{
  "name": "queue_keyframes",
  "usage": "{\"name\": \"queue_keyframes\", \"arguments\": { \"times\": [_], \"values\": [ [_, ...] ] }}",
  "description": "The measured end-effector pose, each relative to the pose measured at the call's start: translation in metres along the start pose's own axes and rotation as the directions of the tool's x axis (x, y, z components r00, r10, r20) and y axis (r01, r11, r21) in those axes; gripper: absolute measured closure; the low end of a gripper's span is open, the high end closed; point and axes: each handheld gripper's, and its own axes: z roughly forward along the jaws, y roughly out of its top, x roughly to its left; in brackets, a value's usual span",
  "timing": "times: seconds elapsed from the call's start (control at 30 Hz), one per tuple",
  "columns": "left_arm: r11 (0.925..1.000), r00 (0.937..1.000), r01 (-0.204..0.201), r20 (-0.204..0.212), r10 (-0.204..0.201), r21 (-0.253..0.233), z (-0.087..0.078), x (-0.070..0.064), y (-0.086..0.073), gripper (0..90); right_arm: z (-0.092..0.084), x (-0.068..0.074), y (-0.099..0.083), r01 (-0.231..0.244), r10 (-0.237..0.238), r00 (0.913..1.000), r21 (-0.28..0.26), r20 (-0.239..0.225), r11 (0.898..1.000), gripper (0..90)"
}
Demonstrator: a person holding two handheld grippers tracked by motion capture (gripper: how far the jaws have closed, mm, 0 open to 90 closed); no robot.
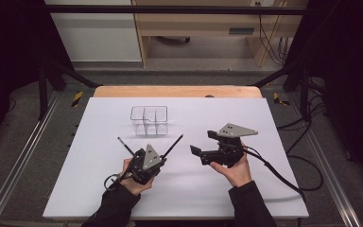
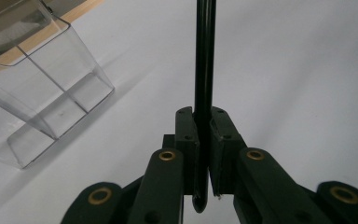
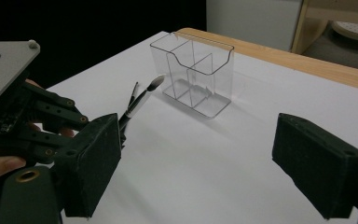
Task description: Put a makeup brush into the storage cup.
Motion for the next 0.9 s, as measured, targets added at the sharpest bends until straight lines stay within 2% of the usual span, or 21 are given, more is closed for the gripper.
{"name": "queue_keyframes", "arguments": {
  "times": [0.4, 0.73, 0.9],
  "values": [
    [0.9966, 0.9972, 0.075, -0.005, -0.075, -0.034, 0.002, -0.003, 0.003, 83.0, 0.013, 0.005, -0.005, -0.082, 0.079, 0.9957, -0.07, -0.048, 0.994, 20.2],
    [0.9906, 0.9927, 0.117, -0.021, -0.119, -0.071, 0.001, -0.006, 0.009, 83.1, 0.021, 0.008, -0.01, -0.103, 0.1, 0.9939, -0.07, -0.046, 0.992, 21.7],
    [0.9878, 0.9905, 0.136, -0.013, -0.137, -0.076, 0.003, -0.008, 0.012, 83.0, 0.025, 0.008, -0.011, -0.121, 0.117, 0.9917, -0.077, -0.053, 0.99, 23.6]
  ]
}}
